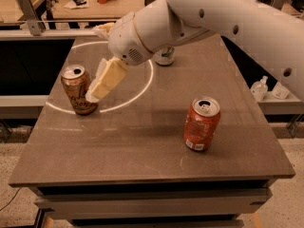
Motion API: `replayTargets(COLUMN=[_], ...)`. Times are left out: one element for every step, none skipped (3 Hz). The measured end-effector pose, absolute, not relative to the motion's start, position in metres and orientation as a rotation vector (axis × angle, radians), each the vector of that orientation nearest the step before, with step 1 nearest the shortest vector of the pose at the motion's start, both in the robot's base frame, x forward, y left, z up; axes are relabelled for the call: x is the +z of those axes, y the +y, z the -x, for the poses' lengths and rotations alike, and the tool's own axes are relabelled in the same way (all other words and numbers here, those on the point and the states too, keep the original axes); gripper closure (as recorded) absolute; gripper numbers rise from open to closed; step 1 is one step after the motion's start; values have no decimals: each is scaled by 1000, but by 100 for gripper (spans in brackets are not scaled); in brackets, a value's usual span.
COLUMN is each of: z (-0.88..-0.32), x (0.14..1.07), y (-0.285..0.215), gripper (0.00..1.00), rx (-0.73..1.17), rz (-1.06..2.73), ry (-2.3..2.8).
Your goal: Pick orange can
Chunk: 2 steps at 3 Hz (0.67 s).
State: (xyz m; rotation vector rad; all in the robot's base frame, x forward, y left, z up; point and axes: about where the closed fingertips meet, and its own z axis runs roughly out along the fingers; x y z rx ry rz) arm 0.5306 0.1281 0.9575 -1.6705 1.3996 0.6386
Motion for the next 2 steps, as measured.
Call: replayTargets(z=[-535,-536], x=[930,911], y=[139,154], gripper=[0,0], rx=[703,769], rz=[1672,1665], ry=[1420,1442])
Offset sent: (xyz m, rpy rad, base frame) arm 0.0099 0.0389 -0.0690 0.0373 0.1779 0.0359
